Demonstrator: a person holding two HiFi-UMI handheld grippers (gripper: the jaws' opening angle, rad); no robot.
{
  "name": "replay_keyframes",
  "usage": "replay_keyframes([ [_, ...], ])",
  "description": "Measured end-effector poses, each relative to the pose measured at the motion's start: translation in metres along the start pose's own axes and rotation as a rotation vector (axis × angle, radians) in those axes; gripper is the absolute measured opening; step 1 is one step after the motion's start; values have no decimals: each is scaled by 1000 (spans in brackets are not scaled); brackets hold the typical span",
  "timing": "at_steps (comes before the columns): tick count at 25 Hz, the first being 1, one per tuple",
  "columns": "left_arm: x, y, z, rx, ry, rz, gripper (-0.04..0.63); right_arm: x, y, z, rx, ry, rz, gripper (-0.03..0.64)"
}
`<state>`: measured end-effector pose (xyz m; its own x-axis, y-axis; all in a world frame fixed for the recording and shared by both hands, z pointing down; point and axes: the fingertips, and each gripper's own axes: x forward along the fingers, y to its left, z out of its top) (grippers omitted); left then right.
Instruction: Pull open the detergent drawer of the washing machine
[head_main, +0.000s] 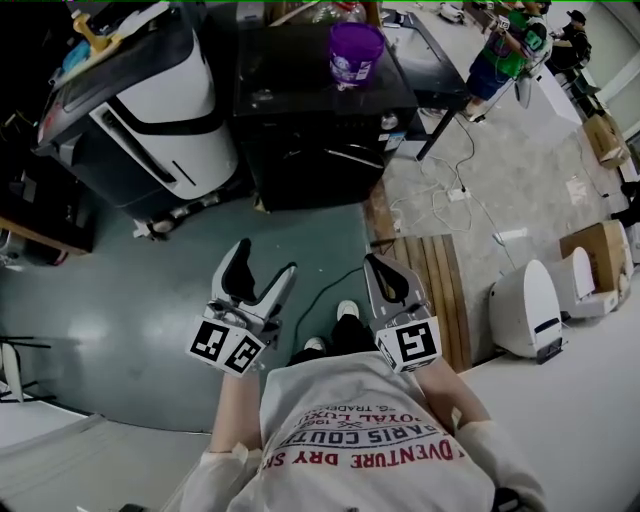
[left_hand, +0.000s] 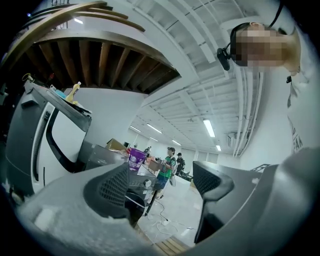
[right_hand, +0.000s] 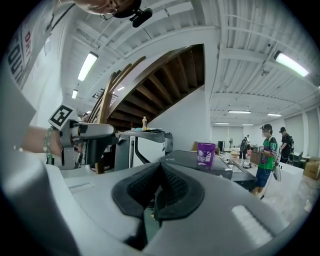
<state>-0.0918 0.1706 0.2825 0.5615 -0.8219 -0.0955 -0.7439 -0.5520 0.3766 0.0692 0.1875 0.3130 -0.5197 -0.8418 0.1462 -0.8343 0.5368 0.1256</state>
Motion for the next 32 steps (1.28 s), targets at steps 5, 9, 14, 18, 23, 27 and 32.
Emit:
replay_keyframes([
  [5,29,22,-11,8,28,28,391,40,-20,-14,39,0,34,1],
  [9,62,48,-13,26,41,79,391,86,-45,-20,59,-7,88,1],
  [14,130,81,0,0,9,124,391,154,-99,-7,48,-35,149,1],
  [18,183,101,3,-7,12,163,391,200,-147,-2,78,-31,175,2],
  [23,229,124,-5,-39,7,179,391,244,-189,-7,84,-24,195,1],
  [27,256,147,-21,-88,17,173,391,277,-206,-18,128,-12,212,2],
  [32,274,187,-53,-213,21,159,391,312,-203,-37,123,16,247,1],
])
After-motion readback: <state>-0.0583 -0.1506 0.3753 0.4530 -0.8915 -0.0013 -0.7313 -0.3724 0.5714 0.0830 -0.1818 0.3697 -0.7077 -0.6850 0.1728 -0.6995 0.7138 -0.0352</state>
